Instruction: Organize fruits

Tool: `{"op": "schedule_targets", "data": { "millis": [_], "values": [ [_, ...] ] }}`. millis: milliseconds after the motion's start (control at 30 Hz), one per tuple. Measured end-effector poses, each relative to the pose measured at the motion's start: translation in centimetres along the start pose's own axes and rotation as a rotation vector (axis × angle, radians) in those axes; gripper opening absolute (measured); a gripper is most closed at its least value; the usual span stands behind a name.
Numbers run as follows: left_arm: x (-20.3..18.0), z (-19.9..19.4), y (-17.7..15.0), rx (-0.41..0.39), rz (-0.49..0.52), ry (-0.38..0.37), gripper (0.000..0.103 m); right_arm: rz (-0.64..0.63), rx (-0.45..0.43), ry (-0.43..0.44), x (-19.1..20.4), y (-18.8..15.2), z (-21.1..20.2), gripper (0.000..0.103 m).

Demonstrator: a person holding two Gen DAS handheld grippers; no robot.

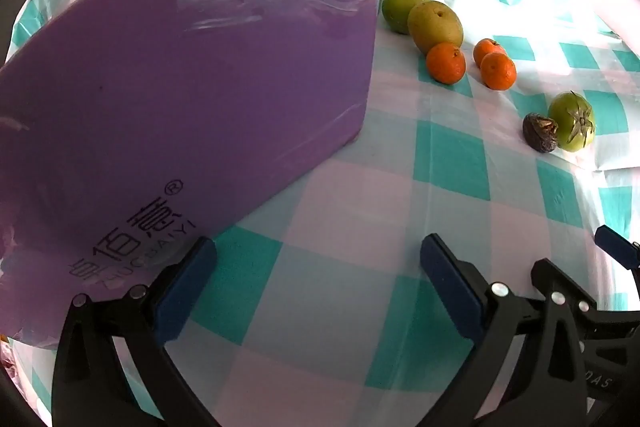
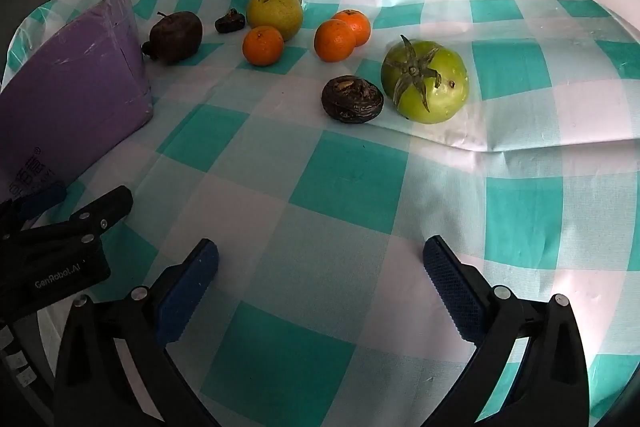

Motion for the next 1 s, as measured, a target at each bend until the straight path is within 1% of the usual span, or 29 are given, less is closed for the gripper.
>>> {"op": "schedule_targets", "data": {
  "millis": [100,200,367,400,667,733,1000],
  "values": [
    [-0.3,0.2,0.2,-0.003,-0.001,0.0,0.102,0.004,0.0,-0.006,0.2,0.2,0.1,0.099],
    [-0.5,-0.1,-0.3,-0.005,0.002,0.007,0.102,0.01,-0.002,-0.01,0.5,0.5,0.3,0.099],
    [0.0,0.2,-0.3,-0.006,-0.002,0.0,0.102,0.013,-0.003,-0.008,0.5,0.3,0.3,0.099],
    [0.5,-0.1,-0.7,-0.006,-0.001,-0.006,0.102,0.004,-0.015,-0.007,-0.1,0.1,-0.1,0.099],
    [0.6,0.0,-0.6,-0.007,0.001,-0.002,0.102,0.003,-0.013,-0.006,-0.1,0.7,0.1,0.099],
    [0.6,0.0,-0.5,-0.009,-0.001,-0.005,0.102,0.006,-0.004,-0.014,0.2,-0.3,-0.1,0.099],
    [0.4,-0.1,-0.5,-0.012,-0.008,-0.009,0.102,0.013,0.001,-0.008,0.1,-0.3,0.0,0.099]
  ]
}}
Point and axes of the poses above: each gripper's, at about its wrist camera, not at the fingertips, and z roughly the way its jaws point, x to its left, y to its top, the point moved 7 cm from there along z, roughly the way its jaws point, and after that the axes turned 14 degrees about y, right-handed, at the moved point
